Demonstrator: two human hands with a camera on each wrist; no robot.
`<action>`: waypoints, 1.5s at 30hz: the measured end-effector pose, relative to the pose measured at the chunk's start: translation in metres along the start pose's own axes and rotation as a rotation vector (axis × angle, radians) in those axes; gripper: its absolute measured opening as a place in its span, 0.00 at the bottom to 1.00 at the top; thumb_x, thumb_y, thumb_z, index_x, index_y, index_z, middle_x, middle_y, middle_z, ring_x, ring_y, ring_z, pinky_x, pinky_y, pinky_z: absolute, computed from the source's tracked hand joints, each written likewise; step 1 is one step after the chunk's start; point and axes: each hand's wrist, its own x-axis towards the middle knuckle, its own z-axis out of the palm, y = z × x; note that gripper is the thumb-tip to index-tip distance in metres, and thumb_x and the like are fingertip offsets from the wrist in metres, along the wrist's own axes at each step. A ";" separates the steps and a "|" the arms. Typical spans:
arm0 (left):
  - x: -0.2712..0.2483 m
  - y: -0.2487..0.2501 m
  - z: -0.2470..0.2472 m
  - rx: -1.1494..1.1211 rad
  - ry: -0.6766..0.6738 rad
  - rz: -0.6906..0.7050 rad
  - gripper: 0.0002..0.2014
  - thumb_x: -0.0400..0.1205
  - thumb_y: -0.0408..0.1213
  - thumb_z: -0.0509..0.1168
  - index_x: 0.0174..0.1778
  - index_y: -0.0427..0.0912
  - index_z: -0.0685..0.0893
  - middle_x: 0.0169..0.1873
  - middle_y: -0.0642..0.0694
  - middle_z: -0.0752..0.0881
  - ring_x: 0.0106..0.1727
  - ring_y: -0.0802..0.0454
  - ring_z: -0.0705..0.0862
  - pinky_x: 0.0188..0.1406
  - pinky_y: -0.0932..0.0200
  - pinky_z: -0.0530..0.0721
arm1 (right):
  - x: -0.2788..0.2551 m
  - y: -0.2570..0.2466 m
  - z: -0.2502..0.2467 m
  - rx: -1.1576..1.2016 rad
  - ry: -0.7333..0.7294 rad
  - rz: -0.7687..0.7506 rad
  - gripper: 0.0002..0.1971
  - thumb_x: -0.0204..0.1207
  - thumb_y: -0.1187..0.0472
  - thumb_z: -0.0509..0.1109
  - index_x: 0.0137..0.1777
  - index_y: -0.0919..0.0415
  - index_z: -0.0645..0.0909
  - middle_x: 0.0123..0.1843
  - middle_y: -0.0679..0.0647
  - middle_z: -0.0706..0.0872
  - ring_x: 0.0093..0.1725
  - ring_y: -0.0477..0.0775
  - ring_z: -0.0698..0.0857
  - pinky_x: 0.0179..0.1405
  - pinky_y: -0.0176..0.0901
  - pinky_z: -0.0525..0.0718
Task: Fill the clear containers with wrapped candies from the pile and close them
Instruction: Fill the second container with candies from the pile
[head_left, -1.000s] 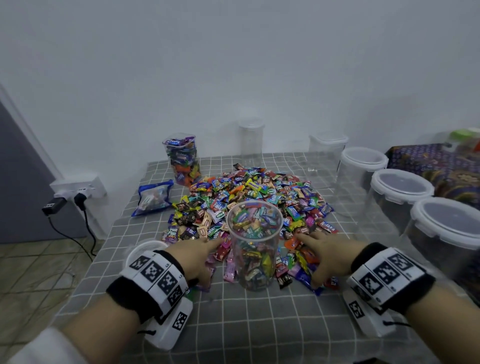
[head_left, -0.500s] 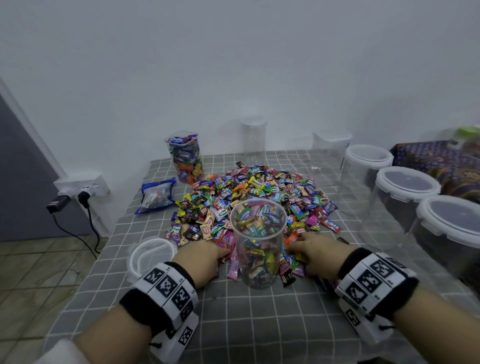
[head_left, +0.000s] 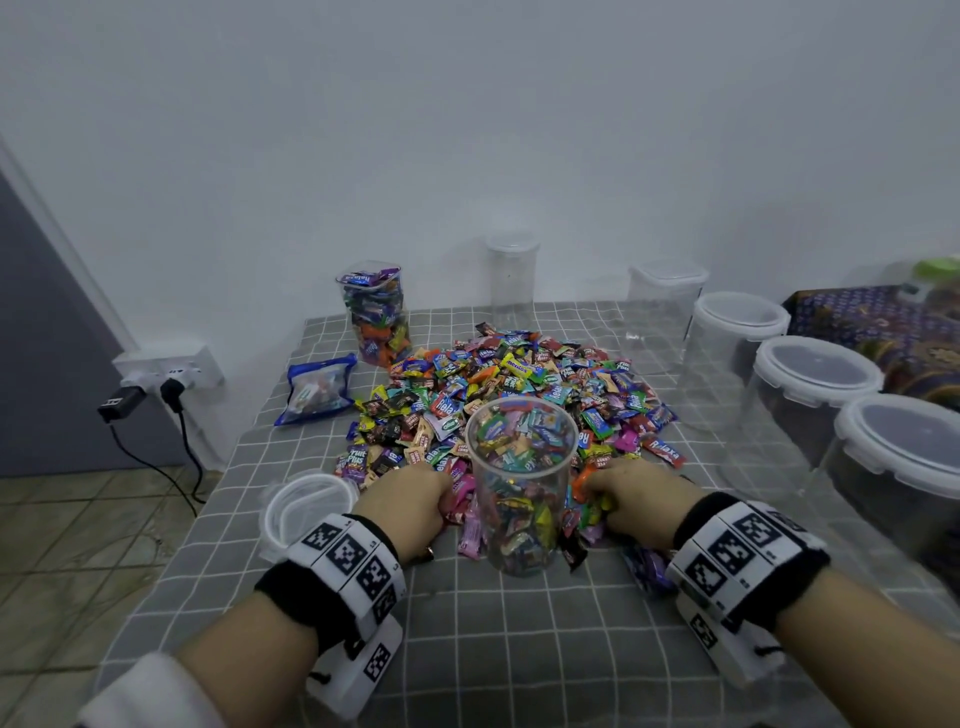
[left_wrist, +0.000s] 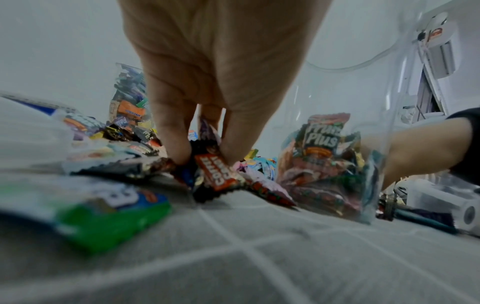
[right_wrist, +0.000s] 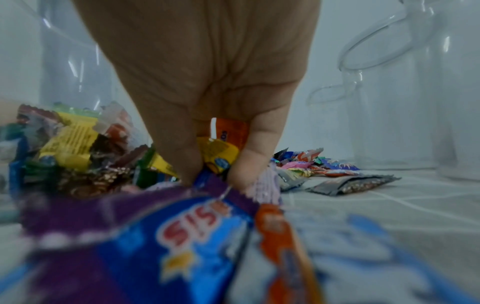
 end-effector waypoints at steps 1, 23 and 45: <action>-0.001 -0.001 -0.001 -0.023 0.011 -0.001 0.08 0.78 0.28 0.59 0.45 0.46 0.80 0.50 0.46 0.80 0.55 0.46 0.80 0.53 0.55 0.79 | 0.000 0.001 -0.001 0.019 0.016 0.003 0.21 0.78 0.62 0.64 0.72 0.50 0.74 0.66 0.53 0.77 0.68 0.55 0.75 0.64 0.43 0.73; -0.032 0.007 -0.076 -0.737 0.665 -0.053 0.16 0.74 0.30 0.72 0.30 0.59 0.82 0.38 0.54 0.82 0.41 0.54 0.81 0.47 0.52 0.81 | -0.041 -0.023 -0.085 0.567 0.756 -0.228 0.07 0.73 0.63 0.73 0.44 0.51 0.79 0.42 0.48 0.81 0.44 0.52 0.80 0.44 0.45 0.75; -0.031 0.027 -0.083 -0.923 0.688 0.034 0.14 0.74 0.30 0.72 0.32 0.58 0.84 0.42 0.49 0.85 0.44 0.48 0.84 0.49 0.44 0.84 | -0.027 -0.069 -0.063 0.522 0.624 -0.351 0.21 0.74 0.60 0.72 0.68 0.52 0.77 0.55 0.47 0.77 0.53 0.44 0.75 0.53 0.35 0.70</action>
